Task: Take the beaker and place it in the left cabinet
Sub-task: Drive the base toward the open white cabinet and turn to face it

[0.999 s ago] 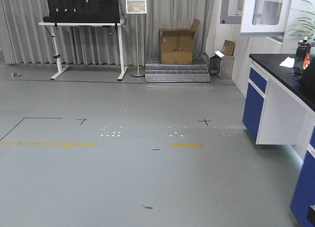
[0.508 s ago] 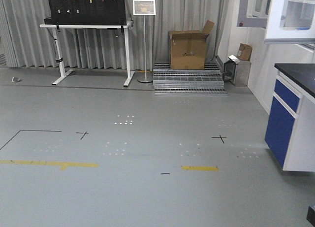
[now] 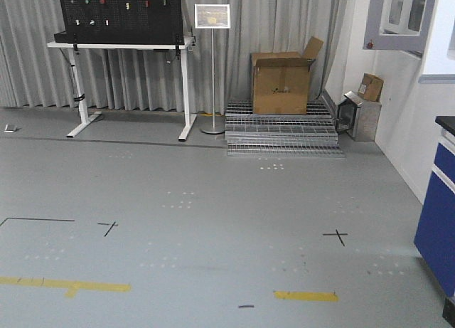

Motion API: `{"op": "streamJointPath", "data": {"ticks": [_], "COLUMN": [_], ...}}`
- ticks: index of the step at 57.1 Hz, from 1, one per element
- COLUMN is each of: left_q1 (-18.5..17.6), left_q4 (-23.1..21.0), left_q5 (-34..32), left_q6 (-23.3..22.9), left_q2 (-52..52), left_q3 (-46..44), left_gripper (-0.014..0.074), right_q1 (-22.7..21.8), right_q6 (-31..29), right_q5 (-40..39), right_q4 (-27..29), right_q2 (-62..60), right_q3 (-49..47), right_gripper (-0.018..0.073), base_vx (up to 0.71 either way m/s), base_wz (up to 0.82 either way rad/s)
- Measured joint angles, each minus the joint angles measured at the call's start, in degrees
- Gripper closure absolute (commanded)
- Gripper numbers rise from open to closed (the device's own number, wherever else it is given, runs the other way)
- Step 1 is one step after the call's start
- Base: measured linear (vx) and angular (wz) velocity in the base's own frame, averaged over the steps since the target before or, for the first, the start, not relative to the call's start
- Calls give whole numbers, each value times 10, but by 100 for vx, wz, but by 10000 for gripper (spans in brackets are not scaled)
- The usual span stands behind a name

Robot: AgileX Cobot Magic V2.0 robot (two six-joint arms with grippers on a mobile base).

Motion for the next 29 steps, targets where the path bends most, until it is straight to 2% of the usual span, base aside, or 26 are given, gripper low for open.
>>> {"op": "streamJointPath", "data": {"ticks": [29], "left_q1": [0], "left_q4": [0], "left_q5": [0], "left_q6": [0], "left_q2": [0], "left_q3": [0], "left_gripper": [595], "right_q1": [0], "right_q6": [0], "right_q5": [0], "right_q4": [0], "right_q2": [0], "right_q3": [0], "right_gripper": [564], "base_vx": [61], "base_wz": [1]}}
